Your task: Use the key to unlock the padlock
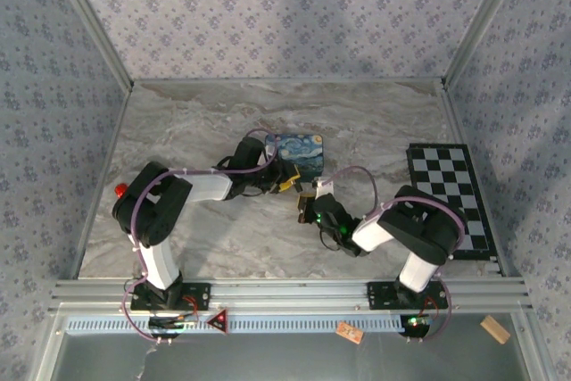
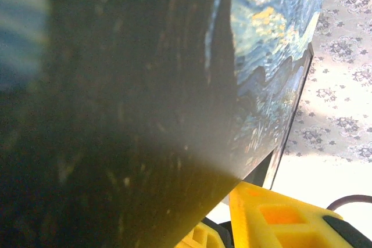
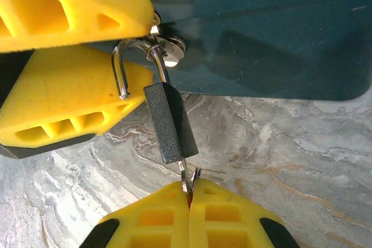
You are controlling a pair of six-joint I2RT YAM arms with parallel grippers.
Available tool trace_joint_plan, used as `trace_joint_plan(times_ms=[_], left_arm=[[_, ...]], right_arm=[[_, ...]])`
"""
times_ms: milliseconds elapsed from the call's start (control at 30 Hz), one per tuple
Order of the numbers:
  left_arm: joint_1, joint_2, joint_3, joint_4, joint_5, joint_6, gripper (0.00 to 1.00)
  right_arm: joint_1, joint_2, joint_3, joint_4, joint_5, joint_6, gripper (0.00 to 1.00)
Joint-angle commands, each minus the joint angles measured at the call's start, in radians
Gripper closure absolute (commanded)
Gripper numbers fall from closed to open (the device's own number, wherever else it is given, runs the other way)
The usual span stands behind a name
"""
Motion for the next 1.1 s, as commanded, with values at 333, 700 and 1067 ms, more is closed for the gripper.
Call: trace_joint_plan(times_ms=[333, 700, 1067], left_arm=[[-0.048, -0.156, 0.013, -0.328, -0.222, 0.248, 0.55], [-0.087, -0.180, 0.051, -0.445, -0.337, 0.318, 0.57], [-0.073, -0.120, 0.094, -0.431, -0.342, 0.332, 0.66]], right_arm=[[0.025, 0.006, 0.042, -0.057, -0.039, 0.158, 1.00], [0.058, 0.000, 0.088, -0.173, 0.013, 0.178, 1.00], [0.044, -0.010, 0.072, -0.164, -0.030, 0.206, 1.00]])
